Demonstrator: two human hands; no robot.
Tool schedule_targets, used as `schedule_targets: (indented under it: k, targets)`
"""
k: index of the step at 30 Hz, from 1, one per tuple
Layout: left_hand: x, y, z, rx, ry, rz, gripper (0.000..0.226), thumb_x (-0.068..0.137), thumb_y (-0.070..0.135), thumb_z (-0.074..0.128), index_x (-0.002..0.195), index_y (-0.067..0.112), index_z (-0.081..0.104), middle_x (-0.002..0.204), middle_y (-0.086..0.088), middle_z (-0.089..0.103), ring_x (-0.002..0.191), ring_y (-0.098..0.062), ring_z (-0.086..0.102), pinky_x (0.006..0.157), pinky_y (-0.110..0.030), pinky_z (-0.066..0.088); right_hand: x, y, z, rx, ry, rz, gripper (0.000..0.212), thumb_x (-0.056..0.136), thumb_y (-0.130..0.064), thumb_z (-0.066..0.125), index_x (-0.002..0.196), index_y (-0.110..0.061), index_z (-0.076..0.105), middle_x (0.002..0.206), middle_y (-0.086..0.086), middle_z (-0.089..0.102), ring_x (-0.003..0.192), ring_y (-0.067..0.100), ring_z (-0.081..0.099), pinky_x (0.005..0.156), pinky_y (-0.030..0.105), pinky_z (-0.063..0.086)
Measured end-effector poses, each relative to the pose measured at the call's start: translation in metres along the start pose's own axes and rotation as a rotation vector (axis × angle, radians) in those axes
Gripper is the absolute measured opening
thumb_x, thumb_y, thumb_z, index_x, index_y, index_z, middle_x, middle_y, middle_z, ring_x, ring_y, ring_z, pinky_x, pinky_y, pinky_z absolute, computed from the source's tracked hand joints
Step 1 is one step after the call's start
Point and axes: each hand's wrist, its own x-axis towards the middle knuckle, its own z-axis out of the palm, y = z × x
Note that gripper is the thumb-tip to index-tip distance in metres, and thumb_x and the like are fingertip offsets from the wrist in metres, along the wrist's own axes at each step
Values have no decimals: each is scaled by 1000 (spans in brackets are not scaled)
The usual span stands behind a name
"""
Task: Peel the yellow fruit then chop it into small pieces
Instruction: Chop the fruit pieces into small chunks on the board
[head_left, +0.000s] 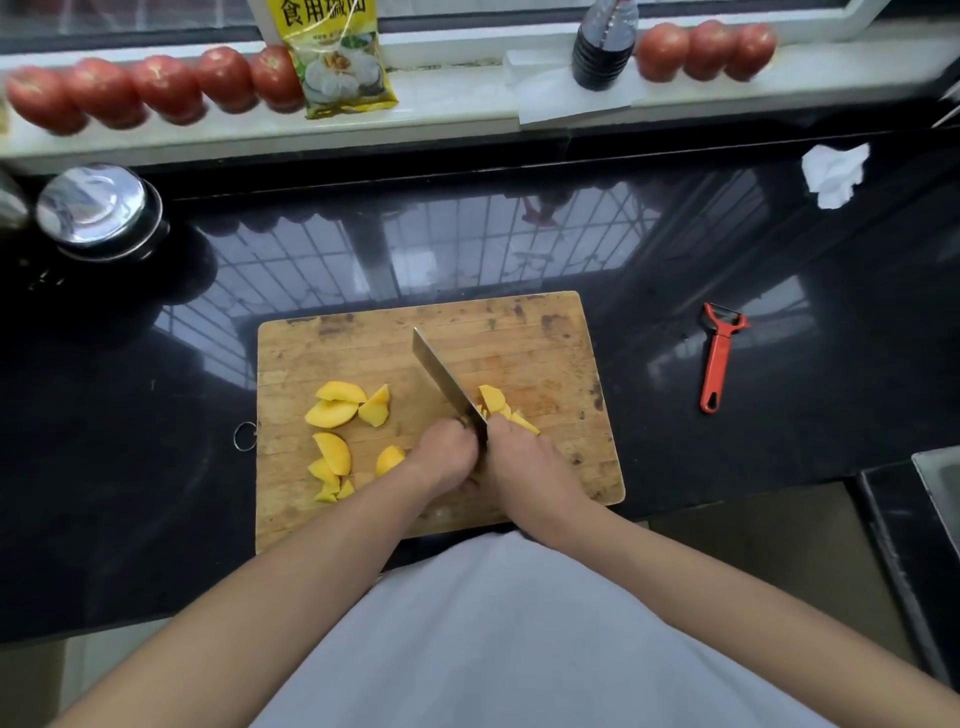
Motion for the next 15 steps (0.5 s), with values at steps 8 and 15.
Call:
schedule_targets:
  k: [8, 15]
  targets:
    - [1, 31, -28, 251, -15, 101, 24, 110, 25, 38, 97, 12, 54, 95, -17, 74, 65, -28, 74, 60, -36, 61, -19, 78, -39, -133, 139, -197, 5, 98, -20, 55, 102, -23, 54, 84, -2, 66, 71, 24, 66, 62, 41, 57]
    - [-20, 35, -130, 14, 322, 66, 23, 104, 9, 46, 95, 4, 67, 76, -9, 69, 65, -24, 60, 61, -32, 50, -26, 123, -43, -459, 347, -629, 30, 78, -9, 80, 105, -11, 68, 104, 7, 66, 73, 18, 63, 55, 28, 52]
